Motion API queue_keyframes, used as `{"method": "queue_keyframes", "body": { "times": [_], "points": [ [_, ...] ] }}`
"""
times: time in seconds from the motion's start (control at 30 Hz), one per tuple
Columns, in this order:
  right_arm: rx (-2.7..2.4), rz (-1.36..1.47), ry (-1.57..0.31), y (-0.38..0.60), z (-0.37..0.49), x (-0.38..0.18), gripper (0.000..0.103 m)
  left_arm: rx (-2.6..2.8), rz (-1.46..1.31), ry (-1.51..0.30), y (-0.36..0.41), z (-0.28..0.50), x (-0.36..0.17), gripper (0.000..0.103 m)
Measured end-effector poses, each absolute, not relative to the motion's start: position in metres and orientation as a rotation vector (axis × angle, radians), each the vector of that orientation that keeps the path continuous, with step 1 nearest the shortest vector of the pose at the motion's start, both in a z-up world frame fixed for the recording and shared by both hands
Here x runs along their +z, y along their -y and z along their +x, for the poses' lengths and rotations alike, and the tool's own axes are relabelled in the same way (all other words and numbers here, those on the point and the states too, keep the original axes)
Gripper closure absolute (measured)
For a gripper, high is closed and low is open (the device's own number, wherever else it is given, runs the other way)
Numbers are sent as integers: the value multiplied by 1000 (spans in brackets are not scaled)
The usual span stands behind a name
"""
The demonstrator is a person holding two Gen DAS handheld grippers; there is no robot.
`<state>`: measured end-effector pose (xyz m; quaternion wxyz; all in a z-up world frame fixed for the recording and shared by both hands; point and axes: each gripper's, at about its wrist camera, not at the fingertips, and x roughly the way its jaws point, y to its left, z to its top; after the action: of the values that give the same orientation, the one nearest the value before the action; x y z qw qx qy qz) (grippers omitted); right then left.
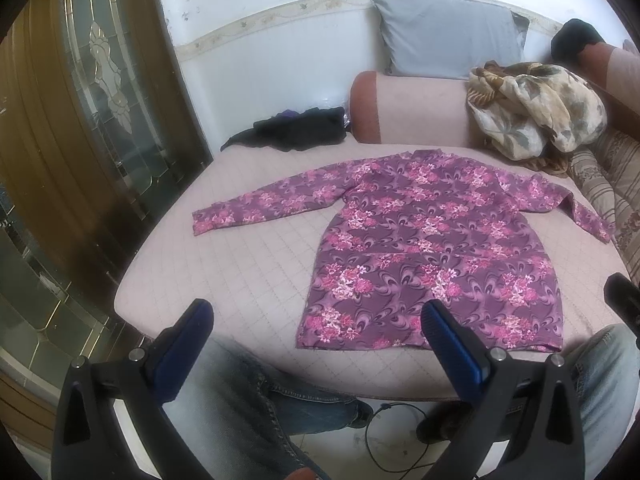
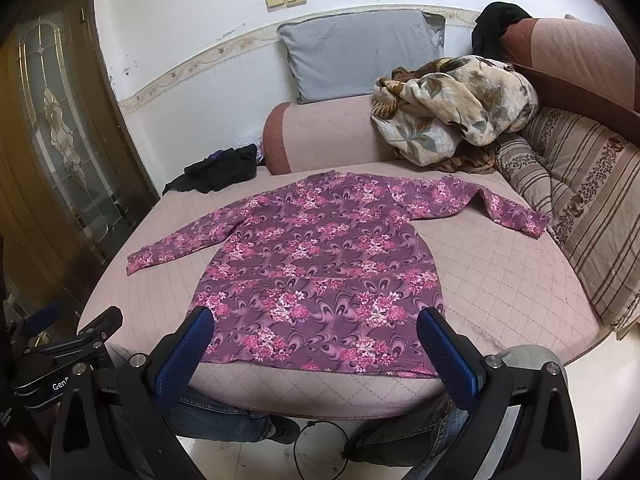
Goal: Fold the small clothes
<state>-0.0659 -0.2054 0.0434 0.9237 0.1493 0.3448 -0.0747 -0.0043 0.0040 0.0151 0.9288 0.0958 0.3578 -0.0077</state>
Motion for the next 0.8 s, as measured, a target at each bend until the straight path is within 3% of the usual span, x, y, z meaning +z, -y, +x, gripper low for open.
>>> {"method": "queue_keyframes", "body": {
  "times": [0.8],
  "points": [
    [-156,290,-707,199,-68,48,0,-27,205,-734,1,-10,18,0]
  ]
}}
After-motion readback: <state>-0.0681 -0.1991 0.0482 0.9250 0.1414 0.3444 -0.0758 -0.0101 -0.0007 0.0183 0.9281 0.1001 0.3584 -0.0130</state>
